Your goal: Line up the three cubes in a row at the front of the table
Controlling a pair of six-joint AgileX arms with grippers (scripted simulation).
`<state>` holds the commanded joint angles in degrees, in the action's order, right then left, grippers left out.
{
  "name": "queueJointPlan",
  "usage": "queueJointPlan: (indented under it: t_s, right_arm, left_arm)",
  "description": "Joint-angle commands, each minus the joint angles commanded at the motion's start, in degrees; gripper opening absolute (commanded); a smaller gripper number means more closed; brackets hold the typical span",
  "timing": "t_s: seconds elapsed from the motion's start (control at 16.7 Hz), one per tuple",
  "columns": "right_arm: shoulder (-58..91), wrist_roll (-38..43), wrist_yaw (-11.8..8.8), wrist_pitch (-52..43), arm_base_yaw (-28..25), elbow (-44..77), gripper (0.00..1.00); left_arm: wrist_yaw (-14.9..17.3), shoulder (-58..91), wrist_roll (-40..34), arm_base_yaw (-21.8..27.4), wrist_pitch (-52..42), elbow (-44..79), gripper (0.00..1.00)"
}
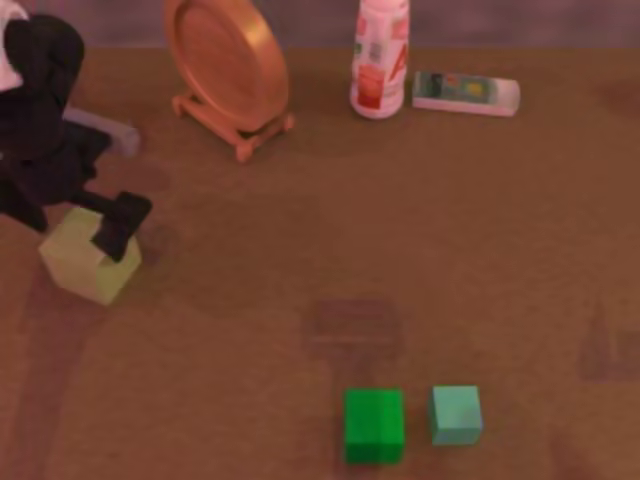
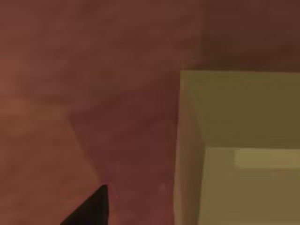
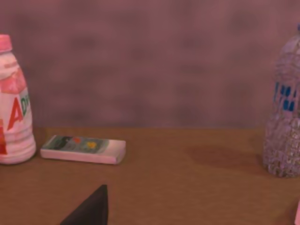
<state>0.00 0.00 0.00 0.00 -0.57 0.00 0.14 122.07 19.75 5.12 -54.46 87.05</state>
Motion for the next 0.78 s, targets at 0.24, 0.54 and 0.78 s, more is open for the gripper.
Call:
queueJointPlan:
  t_s: [0.24,0.54,0.78]
  right_arm:
    - [0.0,0.0,0.0,0.0,0.0,0.0,1.00]
    - [0.0,0.0,0.0,0.0,0.0,0.0,1.00]
    - [0.0,0.0,0.0,0.0,0.0,0.0,1.00]
  left_arm:
    - [0.0,3.2,0.0,0.0,7.3,-4.5,1.00]
    - [0.0,3.4,0.1,0.0,7.6,-4.7,0.92]
    - [0.0,3.4,0.1,0.0,7.6,-4.7,0.62]
